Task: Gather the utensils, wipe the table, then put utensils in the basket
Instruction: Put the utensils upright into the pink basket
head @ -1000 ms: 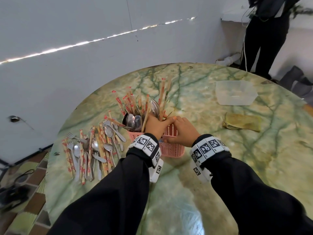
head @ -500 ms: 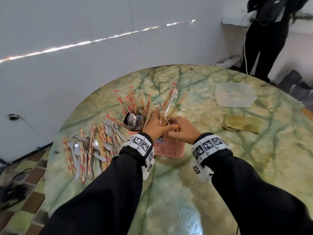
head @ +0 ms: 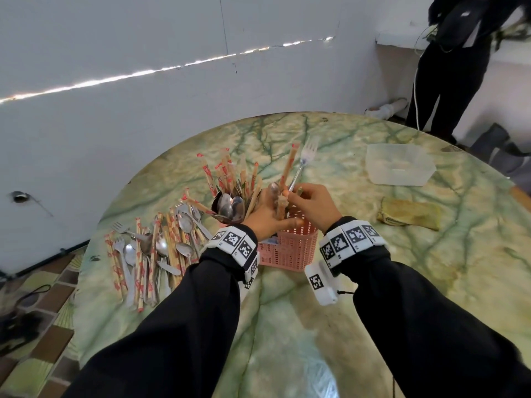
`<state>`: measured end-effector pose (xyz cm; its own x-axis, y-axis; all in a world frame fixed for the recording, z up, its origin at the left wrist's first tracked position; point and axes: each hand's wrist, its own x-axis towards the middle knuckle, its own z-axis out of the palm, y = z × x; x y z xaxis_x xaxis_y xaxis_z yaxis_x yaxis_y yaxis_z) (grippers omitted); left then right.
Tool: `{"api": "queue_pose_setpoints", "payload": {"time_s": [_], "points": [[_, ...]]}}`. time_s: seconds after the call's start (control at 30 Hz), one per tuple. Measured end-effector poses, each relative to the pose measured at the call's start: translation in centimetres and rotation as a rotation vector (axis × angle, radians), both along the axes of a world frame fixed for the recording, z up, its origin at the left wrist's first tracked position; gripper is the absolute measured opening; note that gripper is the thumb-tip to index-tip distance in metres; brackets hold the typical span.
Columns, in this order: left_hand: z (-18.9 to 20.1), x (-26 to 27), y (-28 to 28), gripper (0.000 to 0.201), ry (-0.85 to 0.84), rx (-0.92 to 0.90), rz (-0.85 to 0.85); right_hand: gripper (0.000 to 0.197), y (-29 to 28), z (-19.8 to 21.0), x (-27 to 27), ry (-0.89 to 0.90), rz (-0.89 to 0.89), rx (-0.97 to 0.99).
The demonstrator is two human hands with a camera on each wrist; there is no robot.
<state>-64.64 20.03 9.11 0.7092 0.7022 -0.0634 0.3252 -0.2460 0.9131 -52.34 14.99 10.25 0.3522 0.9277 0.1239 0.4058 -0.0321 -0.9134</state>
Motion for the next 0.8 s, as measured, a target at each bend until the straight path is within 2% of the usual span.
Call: {"api": "queue_pose_setpoints", "payload": {"time_s": [0.03, 0.1, 0.23, 0.27, 0.37, 0.43, 0.5, 0.57, 0.6, 0.7, 0.73, 0.77, 0.8], "points": [[0.1, -0.1, 0.0, 0.101, 0.000, 0.016, 0.003, 0.035, 0.1, 0.0, 0.0, -0.007, -0.015, 0.004], [0.1, -0.4, 0.4, 0.091, -0.017, 0.062, 0.004, 0.024, 0.3, -0.2, 0.0, -0.001, -0.010, 0.009], [0.3, -1.0, 0.4, 0.082, -0.038, 0.061, 0.017, 0.020, -0.4, 0.5, -0.3, -0.026, 0.026, -0.029], [0.3, -1.1, 0.4, 0.083, -0.049, 0.063, 0.025, 0.020, -0.6, 0.6, -0.4, -0.020, 0.059, -0.035], [0.3, -1.2, 0.1, 0.083, -0.030, 0.076, 0.045, 0.037, -1.2, 0.9, -0.3, 0.018, 0.208, -0.091], [0.4, -1.3, 0.0, 0.086, -0.024, 0.065, 0.048, 0.030, -1.3, 1.2, -0.2, 0.076, 0.265, -0.137], [0.5, -1.5, -0.2, 0.097, -0.013, 0.045, 0.049, 0.026, -1.6, 1.8, -0.1, 0.187, 0.275, -0.163], [0.7, -1.7, -0.5, 0.104, 0.009, 0.060, 0.054, 0.035, -1.9, 2.0, 0.3, 0.277, 0.260, -0.148], [0.8, -1.8, -0.7, 0.106, 0.020, 0.081, 0.060, 0.043, -1.8, 1.9, 0.6, 0.262, 0.260, -0.135], [1.0, -2.1, -1.1, 0.106, 0.040, 0.114, 0.065, 0.089, -2.3, 1.1, 1.5, 0.114, 0.336, -0.198], [0.9, -2.3, -1.2, 0.103, 0.048, 0.118, 0.062, 0.097, -2.3, 0.6, 1.8, 0.115, 0.379, -0.235], [1.0, -2.4, -1.3, 0.100, 0.052, 0.124, 0.062, 0.097, -2.6, 0.3, 1.8, 0.105, 0.411, -0.270], [1.0, -2.5, -1.5, 0.096, 0.049, 0.128, 0.066, 0.088, -2.6, -0.2, 1.7, 0.080, 0.421, -0.278]]}}
